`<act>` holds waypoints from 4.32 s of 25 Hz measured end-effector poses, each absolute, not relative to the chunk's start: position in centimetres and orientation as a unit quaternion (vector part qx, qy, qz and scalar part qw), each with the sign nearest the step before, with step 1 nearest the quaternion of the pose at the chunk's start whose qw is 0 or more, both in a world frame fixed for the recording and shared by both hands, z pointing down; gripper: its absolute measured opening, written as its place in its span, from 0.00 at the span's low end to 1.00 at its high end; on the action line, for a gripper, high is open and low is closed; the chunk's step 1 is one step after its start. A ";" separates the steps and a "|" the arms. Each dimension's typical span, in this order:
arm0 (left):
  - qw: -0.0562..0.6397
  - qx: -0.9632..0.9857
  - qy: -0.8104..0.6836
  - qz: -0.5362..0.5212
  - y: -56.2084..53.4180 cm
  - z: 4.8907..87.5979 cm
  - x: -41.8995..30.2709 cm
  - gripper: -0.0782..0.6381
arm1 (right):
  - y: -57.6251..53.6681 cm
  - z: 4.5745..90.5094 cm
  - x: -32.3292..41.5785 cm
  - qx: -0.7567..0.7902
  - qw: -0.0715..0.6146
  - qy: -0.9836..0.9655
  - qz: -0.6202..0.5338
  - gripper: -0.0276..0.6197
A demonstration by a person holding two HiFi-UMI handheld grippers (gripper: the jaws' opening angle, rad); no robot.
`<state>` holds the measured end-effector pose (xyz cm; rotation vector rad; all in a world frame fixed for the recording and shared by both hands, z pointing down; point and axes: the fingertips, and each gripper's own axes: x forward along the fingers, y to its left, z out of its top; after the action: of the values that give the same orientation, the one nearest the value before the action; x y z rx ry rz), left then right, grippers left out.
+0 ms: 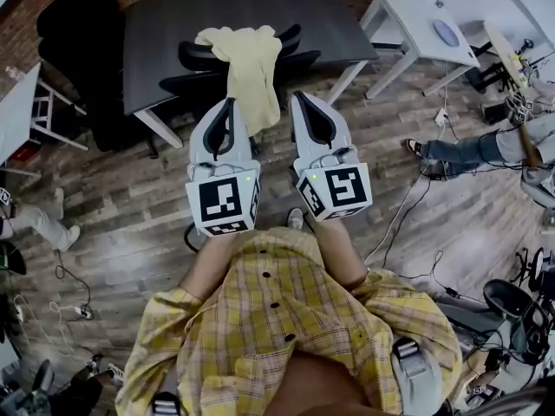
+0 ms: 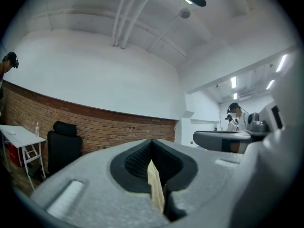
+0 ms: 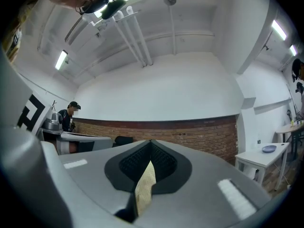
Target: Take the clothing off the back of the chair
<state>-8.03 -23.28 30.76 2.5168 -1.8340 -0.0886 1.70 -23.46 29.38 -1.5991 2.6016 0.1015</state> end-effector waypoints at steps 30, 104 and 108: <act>0.091 0.740 -0.663 0.064 -38.4 35.7 -4.6 0.68 | -30.7 31.5 6.3 -0.463 0.051 0.885 0.010 0.05; -0.016 0.757 -0.654 -0.004 -38.0 21.1 -3.9 0.31 | -28.0 30.9 9.1 -0.496 0.043 0.867 -0.002 0.05; -0.026 0.764 -0.643 -0.037 -36.0 17.8 -3.8 0.31 | -27.9 30.7 9.1 -0.497 0.045 0.867 -0.002 0.05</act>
<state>-3.84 -36.03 17.80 2.4417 -2.0542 -0.1181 9.14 -27.86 30.66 -1.5180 2.6475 -0.0074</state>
